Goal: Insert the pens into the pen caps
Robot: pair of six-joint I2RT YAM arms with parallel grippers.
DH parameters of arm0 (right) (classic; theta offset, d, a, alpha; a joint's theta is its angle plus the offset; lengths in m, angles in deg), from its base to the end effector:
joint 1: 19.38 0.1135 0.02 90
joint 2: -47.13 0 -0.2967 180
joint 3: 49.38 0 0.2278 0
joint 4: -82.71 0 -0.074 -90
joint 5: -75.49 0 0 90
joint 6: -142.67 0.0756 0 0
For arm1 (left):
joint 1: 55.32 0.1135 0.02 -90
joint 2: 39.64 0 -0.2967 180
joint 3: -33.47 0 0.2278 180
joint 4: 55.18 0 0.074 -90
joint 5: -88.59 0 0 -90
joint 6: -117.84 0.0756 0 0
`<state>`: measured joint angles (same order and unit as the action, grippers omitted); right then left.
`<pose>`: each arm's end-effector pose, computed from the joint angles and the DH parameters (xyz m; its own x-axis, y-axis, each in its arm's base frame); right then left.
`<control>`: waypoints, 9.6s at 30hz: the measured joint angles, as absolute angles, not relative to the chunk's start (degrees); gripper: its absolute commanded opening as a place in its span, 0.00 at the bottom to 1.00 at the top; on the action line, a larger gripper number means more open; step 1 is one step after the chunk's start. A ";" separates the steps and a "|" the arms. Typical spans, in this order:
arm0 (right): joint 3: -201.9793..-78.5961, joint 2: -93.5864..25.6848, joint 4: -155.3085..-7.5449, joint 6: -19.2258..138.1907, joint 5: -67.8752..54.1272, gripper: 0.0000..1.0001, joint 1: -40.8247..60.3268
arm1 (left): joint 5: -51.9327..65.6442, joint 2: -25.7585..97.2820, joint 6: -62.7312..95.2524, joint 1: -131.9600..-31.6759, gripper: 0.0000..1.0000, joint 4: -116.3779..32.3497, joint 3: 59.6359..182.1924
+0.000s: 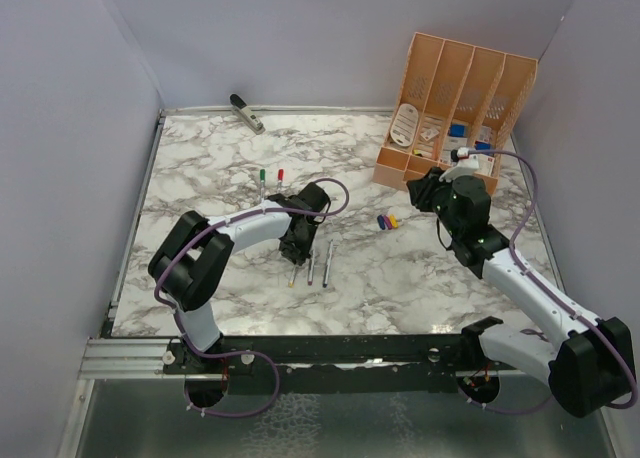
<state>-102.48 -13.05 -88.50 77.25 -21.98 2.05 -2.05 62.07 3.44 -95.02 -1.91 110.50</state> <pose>0.2287 0.0792 0.3021 -0.3338 0.3121 -0.8895 -0.1177 0.9224 0.3678 0.2455 -0.2028 0.1626 -0.9484 0.2505 -0.1946 0.2692 0.9601 -0.0763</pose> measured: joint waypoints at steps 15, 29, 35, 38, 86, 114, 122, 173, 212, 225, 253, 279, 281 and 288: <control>-102.04 -13.27 -88.52 77.22 -23.95 0.18 2.05 | -10.86 60.78 6.30 -95.50 0.00 -2.00 115.70; -103.09 -22.23 -86.03 75.32 -26.92 0.18 2.05 | -14.25 39.42 10.45 -95.17 0.00 -16.01 113.28; -106.37 -29.12 -82.62 73.46 -26.44 0.18 2.05 | -9.35 28.69 11.72 -95.00 0.00 -28.69 103.42; -108.49 -32.24 -81.05 72.39 -24.91 0.23 2.03 | -5.33 27.64 12.31 -95.00 0.00 -34.02 101.28; -117.73 -48.35 -69.16 68.90 -17.19 0.29 2.05 | 24.09 27.45 6.69 -94.76 0.00 -63.92 88.60; -119.68 -51.70 -68.61 70.19 -17.02 0.08 2.78 | 21.86 27.90 6.67 -94.76 0.00 -63.92 88.23; -120.38 -51.98 -67.59 70.86 -17.28 0.01 2.80 | 21.86 27.93 6.72 -94.76 0.00 -63.90 88.23; -111.20 -19.81 -113.42 76.07 8.97 0.02 3.06 | 27.22 32.43 3.22 -94.80 0.00 -78.00 83.55; -100.20 -23.83 -150.64 95.93 23.96 0.02 3.08 | 30.39 35.38 -2.68 -95.76 0.00 -86.26 86.57; -100.20 -23.87 -148.89 94.34 23.94 0.02 4.02 | 31.30 35.38 -2.27 -96.14 0.00 -86.59 86.57; -99.22 -20.29 -143.01 89.88 23.13 0.02 4.96 | 31.11 34.40 -1.15 -96.33 0.00 -86.61 86.87; -97.89 -20.35 -142.88 89.92 22.63 0.02 5.46 | 29.64 34.09 -0.72 -96.33 0.00 -86.54 86.85; -97.73 -20.33 -142.88 89.92 22.63 0.02 5.68 | 29.12 33.78 -0.54 -96.33 0.00 -86.54 86.85; -96.88 -20.38 -142.86 90.43 22.39 0.02 5.81 | 27.72 32.98 0.38 -96.33 0.00 -86.52 86.85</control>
<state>-96.88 -20.38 -142.86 90.43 22.39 5.81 27.72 32.98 0.38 -96.33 -86.52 86.85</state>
